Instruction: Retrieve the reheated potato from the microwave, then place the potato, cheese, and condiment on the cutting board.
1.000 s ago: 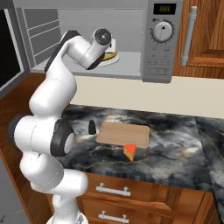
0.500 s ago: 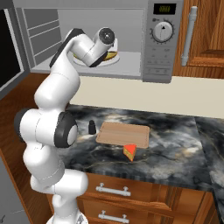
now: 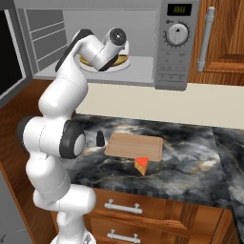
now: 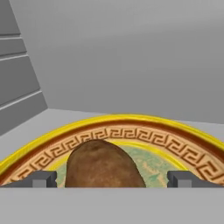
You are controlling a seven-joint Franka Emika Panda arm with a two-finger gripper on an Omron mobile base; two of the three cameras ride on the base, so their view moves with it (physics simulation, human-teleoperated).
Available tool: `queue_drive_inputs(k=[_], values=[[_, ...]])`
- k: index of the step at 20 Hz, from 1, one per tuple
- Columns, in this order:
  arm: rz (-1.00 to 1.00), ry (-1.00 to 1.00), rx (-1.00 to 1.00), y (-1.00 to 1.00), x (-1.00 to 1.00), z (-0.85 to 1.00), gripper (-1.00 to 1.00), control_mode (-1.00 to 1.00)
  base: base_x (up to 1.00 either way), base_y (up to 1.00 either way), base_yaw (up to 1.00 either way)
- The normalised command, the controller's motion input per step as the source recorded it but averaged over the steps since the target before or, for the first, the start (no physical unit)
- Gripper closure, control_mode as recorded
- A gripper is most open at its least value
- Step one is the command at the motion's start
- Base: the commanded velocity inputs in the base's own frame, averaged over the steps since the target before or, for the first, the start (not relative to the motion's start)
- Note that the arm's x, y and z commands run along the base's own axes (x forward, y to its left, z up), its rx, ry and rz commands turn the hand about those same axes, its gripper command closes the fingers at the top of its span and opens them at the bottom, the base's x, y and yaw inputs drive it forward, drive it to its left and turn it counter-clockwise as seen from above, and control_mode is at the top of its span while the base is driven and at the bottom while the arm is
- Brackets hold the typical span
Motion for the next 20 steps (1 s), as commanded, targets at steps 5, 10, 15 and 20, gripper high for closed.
queue_drive_inputs(k=[5, 10, 15, 20], values=[[0.0, 0.0, 0.0, 0.04, 0.04, -0.08, -1.0, -1.0, 0.0, 0.0, 0.0], [0.0, 0.0, -0.01, 0.01, 0.06, -0.09, -1.0, -1.0, 0.0, 0.0, 0.0], [0.03, 0.0, -0.05, 0.0, 0.12, -0.13, -1.0, -1.0, 0.0, 0.0, 0.0], [0.09, 0.0, -0.11, 0.01, 0.11, -0.23, -1.0, -1.0, 0.0, 0.0, 0.0]])
